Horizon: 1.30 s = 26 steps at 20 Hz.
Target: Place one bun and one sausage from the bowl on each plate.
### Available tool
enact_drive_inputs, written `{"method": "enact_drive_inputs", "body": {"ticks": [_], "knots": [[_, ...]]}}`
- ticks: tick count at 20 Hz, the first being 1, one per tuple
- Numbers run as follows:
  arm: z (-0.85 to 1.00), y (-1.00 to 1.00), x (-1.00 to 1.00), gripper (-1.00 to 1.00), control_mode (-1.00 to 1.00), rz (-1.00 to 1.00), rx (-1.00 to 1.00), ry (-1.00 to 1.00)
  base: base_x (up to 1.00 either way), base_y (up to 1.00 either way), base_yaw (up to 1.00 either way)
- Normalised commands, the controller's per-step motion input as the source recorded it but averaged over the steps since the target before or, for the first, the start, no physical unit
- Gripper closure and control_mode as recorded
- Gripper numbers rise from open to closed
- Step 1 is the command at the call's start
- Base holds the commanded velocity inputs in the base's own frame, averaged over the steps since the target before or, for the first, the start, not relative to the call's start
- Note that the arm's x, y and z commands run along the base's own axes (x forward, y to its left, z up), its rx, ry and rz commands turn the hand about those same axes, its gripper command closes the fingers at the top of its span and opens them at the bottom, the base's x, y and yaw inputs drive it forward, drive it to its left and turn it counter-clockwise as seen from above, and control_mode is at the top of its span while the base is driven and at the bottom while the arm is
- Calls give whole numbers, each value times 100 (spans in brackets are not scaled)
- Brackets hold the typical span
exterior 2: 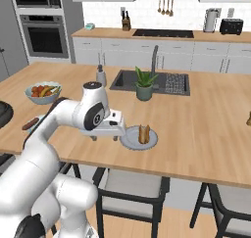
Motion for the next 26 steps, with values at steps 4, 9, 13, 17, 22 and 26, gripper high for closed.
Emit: {"method": "enact_drive_inputs", "body": {"ticks": [4,9,13,17,22,26], "knots": [[0,0,-2,-100,-100,0,0,-1,0,0,0],[0,0,0,-100,100,0,0,0,-76,29,4],[0,0,0,-100,100,0,0,0,-70,100,4],[0,0,0,-100,100,0,0,0,-58,100,1],[0,0,0,-100,100,0,0,0,-9,100,0],[0,0,0,-100,100,0,0,0,3,100,-2]]}}
